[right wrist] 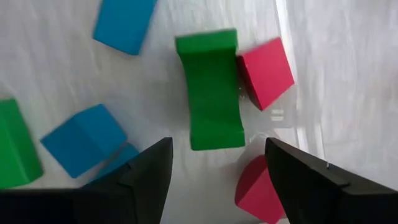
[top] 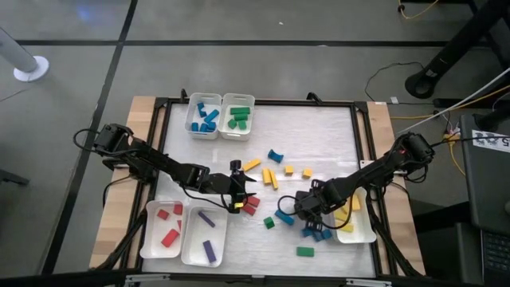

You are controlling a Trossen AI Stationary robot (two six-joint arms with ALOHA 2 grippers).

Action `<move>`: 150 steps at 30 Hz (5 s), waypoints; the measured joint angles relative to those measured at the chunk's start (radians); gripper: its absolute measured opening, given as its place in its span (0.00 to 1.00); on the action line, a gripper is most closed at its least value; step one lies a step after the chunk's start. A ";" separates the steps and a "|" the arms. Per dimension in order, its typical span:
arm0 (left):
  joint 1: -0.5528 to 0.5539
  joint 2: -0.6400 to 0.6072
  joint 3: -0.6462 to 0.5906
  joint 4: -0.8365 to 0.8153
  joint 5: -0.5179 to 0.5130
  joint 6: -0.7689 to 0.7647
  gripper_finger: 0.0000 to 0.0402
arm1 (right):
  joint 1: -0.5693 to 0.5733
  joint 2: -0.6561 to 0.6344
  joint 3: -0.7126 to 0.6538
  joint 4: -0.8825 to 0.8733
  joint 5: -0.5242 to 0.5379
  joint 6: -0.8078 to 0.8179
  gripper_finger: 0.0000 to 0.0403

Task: Sort blocks
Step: Put the green block into the top right white bin

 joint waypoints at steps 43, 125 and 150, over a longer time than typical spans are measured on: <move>0.000 0.000 0.000 0.000 0.000 0.000 0.49 | 0.000 0.057 -0.084 0.144 0.034 -0.001 0.48; -0.016 0.000 0.000 0.180 0.116 0.076 0.49 | -0.076 0.064 0.162 0.447 0.391 -0.191 0.36; 0.001 0.000 0.000 0.182 0.117 0.081 0.29 | -0.073 0.064 0.161 0.473 0.399 -0.213 0.46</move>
